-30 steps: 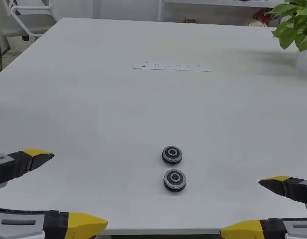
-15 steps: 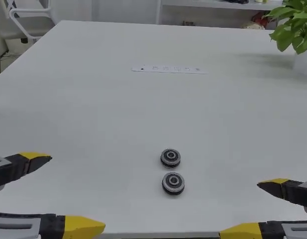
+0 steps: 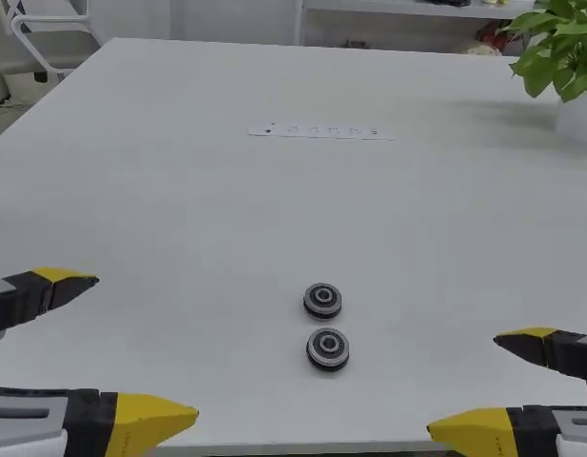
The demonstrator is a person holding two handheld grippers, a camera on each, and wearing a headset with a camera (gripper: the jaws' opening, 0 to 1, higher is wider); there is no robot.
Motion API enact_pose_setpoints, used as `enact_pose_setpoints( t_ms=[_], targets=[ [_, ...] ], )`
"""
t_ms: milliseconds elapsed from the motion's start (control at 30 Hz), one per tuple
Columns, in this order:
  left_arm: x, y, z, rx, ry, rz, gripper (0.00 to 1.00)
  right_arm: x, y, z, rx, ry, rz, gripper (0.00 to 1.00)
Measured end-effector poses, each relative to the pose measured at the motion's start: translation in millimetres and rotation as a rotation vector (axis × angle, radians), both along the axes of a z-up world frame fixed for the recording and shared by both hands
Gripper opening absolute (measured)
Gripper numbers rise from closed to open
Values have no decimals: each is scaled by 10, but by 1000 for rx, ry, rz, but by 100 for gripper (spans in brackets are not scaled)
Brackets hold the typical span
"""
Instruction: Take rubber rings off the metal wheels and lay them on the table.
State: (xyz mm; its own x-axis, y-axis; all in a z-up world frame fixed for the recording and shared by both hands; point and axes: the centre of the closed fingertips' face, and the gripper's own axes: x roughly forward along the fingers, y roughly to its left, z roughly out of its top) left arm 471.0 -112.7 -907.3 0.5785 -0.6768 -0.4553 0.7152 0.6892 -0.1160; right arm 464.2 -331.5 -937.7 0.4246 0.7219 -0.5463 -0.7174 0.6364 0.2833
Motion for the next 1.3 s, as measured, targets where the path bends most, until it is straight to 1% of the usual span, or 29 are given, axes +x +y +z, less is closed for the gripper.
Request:
enact_pose_setpoints(
  t_ms=[67,233,300,433,533,633,733,800,833,900,967,1000,1033,1067,1100,1133,1167,1233,1267,1300],
  targets=[
    [27,-22,46,-4,-13,-11,100,28,3,55,9,-11,-1,89],
    [106,-48,146,4,-43,-32,100,78,25,142,1,-48,19,88],
    [152,-53,197,6,-59,-39,100,103,40,176,-2,-60,27,87],
    [257,-71,307,26,-98,-54,100,171,89,272,-2,-89,47,85],
    [319,-99,389,31,-123,-66,100,255,141,381,-14,-134,75,84],
    [400,-145,491,31,-153,-83,100,337,176,469,-13,-168,90,83],
    [458,-204,565,29,-176,-109,99,415,220,540,-5,-197,102,82],
    [500,-258,613,28,-193,-131,96,475,269,603,5,-233,116,80],
    [530,-296,647,30,-213,-148,95,499,293,629,11,-247,121,79],
    [569,-344,689,30,-230,-165,93,545,358,678,24,-257,135,78],
    [624,-408,749,20,-251,-182,92,596,446,749,40,-295,161,78],
    [654,-450,791,10,-270,-197,91,623,499,789,51,-317,177,78],
    [674,-480,821,2,-284,-209,89,637,533,806,56,-325,186,77],
    [701,-525,874,-21,-303,-218,87,652,558,815,59,-328,193,77],
    [710,-537,889,-28,-307,-221,86,676,596,822,60,-334,202,76],
    [736,-571,932,-50,-318,-227,85,688,622,822,62,-336,211,75],
    [757,-586,954,-64,-321,-226,84,740,634,820,65,-337,218,74],
    [815,-616,991,-87,-326,-222,83,789,678,840,85,-353,235,68],
    [847,-637,1015,-103,-335,-223,83,802,695,841,92,-350,237,66],
    [869,-650,1029,-113,-336,-222,83,819,727,833,100,-343,241,65]
  ],
)
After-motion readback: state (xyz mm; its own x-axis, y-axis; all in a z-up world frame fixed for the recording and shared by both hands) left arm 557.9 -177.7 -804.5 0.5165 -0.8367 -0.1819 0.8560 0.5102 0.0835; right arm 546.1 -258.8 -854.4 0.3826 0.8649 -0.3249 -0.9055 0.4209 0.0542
